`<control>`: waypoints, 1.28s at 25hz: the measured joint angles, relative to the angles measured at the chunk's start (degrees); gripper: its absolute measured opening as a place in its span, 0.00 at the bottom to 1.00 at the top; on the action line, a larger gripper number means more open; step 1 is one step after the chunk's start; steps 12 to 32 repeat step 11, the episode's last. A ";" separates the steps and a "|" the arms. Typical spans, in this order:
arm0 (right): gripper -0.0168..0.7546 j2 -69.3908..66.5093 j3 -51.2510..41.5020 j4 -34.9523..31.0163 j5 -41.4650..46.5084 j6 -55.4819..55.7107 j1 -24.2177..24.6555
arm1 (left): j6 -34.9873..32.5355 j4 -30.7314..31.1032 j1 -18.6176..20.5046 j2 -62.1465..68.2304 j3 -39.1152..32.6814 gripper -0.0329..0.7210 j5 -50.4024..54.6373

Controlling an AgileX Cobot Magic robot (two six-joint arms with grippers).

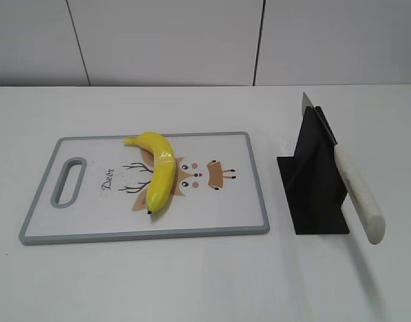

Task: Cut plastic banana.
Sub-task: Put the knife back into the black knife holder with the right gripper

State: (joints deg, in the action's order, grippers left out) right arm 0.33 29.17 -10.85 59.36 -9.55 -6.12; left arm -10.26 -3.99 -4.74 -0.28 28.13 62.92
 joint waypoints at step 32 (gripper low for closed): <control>0.77 0.00 0.00 -0.04 0.00 0.00 0.19 | 0.40 -0.10 0.00 0.00 0.00 0.70 0.00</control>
